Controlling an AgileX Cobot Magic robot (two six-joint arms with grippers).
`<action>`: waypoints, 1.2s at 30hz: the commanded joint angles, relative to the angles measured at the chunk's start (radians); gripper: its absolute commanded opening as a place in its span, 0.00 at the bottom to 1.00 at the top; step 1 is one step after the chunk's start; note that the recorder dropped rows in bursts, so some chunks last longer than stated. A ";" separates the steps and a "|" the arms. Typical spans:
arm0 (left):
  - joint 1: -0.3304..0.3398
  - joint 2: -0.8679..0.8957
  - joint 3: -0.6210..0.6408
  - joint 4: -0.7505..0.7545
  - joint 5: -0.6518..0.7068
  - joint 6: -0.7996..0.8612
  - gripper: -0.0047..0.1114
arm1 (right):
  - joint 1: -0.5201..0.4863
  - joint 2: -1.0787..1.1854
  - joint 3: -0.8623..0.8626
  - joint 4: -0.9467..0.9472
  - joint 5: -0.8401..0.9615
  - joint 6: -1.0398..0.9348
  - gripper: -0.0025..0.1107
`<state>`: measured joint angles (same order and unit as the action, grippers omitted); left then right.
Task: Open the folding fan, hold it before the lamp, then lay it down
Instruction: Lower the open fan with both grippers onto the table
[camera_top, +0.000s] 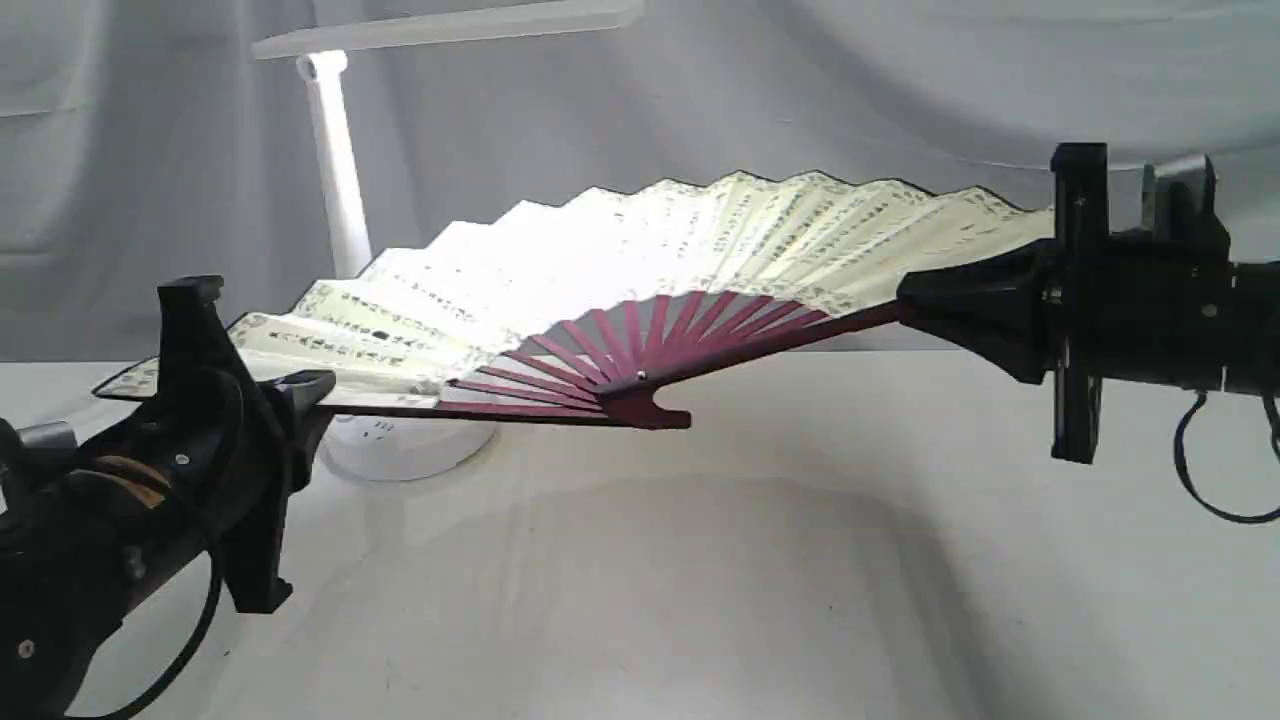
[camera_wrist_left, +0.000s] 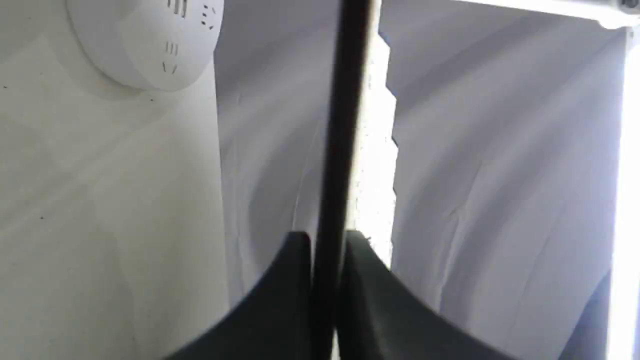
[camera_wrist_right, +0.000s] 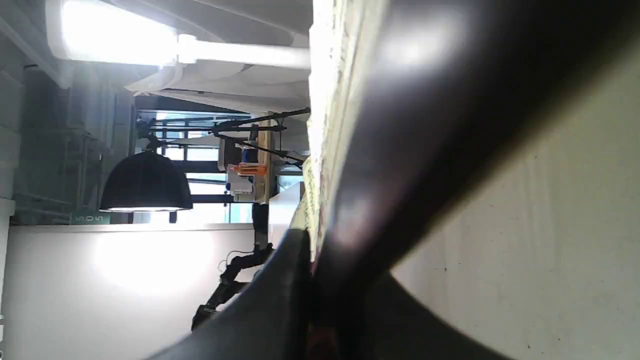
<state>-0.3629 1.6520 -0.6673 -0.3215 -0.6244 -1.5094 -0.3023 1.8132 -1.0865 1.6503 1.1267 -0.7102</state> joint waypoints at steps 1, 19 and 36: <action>0.044 0.011 0.001 -0.155 -0.006 0.030 0.05 | -0.056 -0.006 0.026 -0.043 -0.045 -0.078 0.02; 0.044 0.273 -0.002 0.261 -0.227 -0.198 0.05 | -0.218 -0.006 0.180 -0.064 -0.102 -0.184 0.02; 0.044 0.508 -0.189 0.553 -0.322 -0.273 0.05 | -0.248 0.177 0.194 -0.069 -0.183 -0.255 0.02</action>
<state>-0.3426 2.1581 -0.8345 0.2887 -0.9351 -1.7738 -0.5282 1.9753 -0.8915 1.6024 1.0548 -0.8906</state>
